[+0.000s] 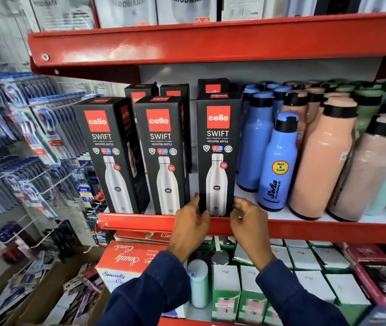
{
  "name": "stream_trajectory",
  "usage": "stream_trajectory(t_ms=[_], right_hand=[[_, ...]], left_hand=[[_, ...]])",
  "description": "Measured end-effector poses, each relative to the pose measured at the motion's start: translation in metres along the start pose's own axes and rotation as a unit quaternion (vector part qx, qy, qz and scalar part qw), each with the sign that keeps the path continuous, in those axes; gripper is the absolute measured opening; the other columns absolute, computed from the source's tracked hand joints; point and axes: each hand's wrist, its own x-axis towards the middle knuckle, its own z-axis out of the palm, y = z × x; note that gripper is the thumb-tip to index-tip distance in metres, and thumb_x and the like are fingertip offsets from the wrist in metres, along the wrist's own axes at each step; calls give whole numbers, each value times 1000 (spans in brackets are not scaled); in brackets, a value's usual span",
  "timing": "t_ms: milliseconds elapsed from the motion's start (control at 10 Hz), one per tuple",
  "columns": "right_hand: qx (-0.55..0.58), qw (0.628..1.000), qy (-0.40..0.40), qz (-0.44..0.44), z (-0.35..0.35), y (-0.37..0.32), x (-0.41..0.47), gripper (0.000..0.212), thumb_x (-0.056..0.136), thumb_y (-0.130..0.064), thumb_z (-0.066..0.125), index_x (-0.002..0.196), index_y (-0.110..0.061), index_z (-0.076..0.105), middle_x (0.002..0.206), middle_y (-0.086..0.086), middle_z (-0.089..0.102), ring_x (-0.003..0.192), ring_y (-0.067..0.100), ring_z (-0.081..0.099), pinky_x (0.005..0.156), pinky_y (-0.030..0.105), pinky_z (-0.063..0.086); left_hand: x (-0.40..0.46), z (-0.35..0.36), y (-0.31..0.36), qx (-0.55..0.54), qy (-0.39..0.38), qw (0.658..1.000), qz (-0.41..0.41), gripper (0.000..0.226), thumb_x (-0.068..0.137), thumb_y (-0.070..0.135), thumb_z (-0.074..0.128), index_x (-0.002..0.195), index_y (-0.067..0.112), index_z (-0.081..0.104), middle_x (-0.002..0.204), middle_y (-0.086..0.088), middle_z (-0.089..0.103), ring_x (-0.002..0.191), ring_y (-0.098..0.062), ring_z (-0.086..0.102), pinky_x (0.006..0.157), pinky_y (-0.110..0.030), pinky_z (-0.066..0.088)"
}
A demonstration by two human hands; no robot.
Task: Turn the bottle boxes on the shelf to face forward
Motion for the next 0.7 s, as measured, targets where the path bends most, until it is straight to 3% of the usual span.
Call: stream_trajectory(t_ms=[100, 200, 300, 500, 600, 700], right_hand=[[1, 1000, 8, 0, -1, -2, -2, 37, 86, -4, 59, 122, -7, 67, 112, 8, 76, 100, 16, 72, 94, 31, 56], [2, 1000, 14, -8, -3, -4, -6, 29, 83, -2, 60, 108, -9, 73, 97, 5, 79, 81, 12, 72, 79, 21, 57], [1, 1000, 9, -11, -4, -5, -7, 25, 83, -2, 60, 102, -10, 74, 90, 3, 79, 74, 8, 70, 70, 9, 50], [3, 1000, 10, -8, -7, -7, -8, 20, 82, -2, 63, 98, -6, 74, 90, 6, 78, 74, 9, 68, 80, 31, 60], [18, 1000, -8, 10, -10, -9, -9, 28, 84, -3, 63, 111, -3, 70, 104, 8, 77, 87, 11, 70, 86, 27, 57], [52, 998, 26, 33, -23, -13, -9, 37, 83, -4, 65, 120, -8, 67, 111, 5, 75, 97, 13, 70, 85, 22, 52]], left_hand=[[-3, -1, -2, -12, 0, 1000, -7, 60, 96, 17, 58, 150, 2, 38, 105, -5, 64, 95, -19, 63, 92, -33, 53], [-9, -2, -2, -21, -6, 1000, -16, 61, 96, 17, 58, 151, 2, 35, 141, -20, 58, 128, -27, 59, 102, -25, 46], [-12, -3, -3, -16, -6, 1000, -13, 61, 95, 19, 58, 150, 3, 36, 142, -22, 57, 127, -26, 59, 95, -18, 43], [-12, -6, -6, -8, -2, 1000, -3, 62, 94, 21, 61, 149, 4, 40, 138, -19, 61, 125, -22, 61, 95, -16, 43], [-13, -13, -5, -5, 2, 1000, 9, 61, 93, 20, 63, 148, 4, 43, 140, -12, 61, 124, -17, 61, 89, -3, 40], [-13, -25, 8, -34, 46, 998, 38, 55, 91, 16, 64, 143, 4, 50, 133, 5, 63, 120, -9, 63, 84, 9, 34]])
